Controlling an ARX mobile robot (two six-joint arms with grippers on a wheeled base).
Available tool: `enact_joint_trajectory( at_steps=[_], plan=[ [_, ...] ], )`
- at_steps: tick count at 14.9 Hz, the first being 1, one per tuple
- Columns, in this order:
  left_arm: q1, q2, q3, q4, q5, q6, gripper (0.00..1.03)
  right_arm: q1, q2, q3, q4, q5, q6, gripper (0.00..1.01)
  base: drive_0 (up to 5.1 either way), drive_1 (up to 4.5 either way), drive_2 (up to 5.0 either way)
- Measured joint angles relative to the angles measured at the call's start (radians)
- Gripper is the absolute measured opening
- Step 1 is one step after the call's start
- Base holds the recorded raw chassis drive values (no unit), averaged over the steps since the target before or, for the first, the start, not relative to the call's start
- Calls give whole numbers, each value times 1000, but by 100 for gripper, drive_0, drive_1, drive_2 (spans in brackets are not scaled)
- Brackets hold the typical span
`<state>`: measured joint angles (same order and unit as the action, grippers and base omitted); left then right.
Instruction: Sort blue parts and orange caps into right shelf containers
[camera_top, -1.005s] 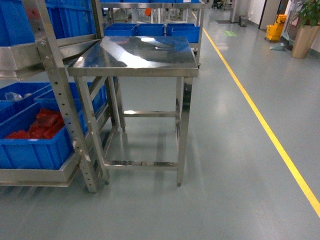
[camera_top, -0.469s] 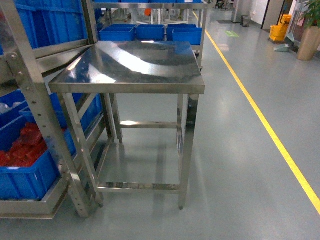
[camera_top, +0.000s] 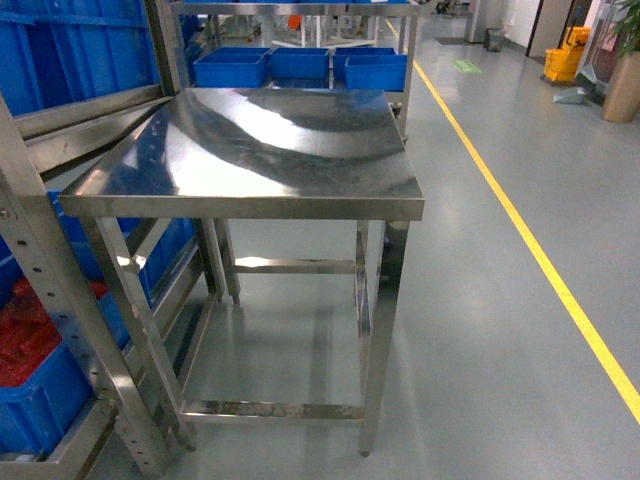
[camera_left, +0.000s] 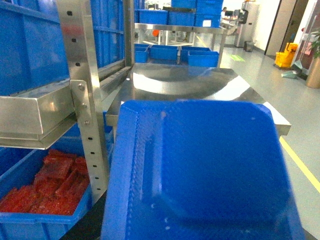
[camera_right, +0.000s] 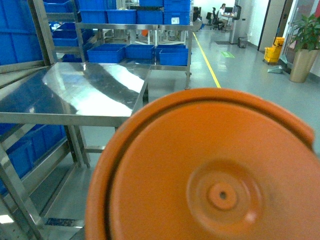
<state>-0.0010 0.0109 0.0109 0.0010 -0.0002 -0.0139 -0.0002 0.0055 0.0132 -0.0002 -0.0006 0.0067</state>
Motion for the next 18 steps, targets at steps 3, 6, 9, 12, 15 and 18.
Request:
enact_joint_trajectory(
  at_steps=[3, 6, 9, 12, 15, 18],
  plan=[
    [0, 0, 0, -8, 0, 0, 42, 0, 0, 0, -6, 0, 0, 45, -7, 417, -431],
    [0, 0, 0, -8, 1, 0, 42, 0, 0, 0, -6, 0, 0, 45, -481, 264, 264],
    [0, 0, 0, -9, 0, 0, 42, 0, 0, 0, -6, 0, 0, 45, -499, 247, 247],
    [0, 0, 0, -7, 0, 0, 42, 0, 0, 0, -7, 0, 0, 45, -492, 253, 253],
    [0, 0, 0, -7, 0, 0, 42, 0, 0, 0, -6, 0, 0, 45, -493, 253, 253],
    [0, 0, 0, -8, -1, 0, 42, 0, 0, 0, -6, 0, 0, 45, -485, 215, 290]
  ],
)
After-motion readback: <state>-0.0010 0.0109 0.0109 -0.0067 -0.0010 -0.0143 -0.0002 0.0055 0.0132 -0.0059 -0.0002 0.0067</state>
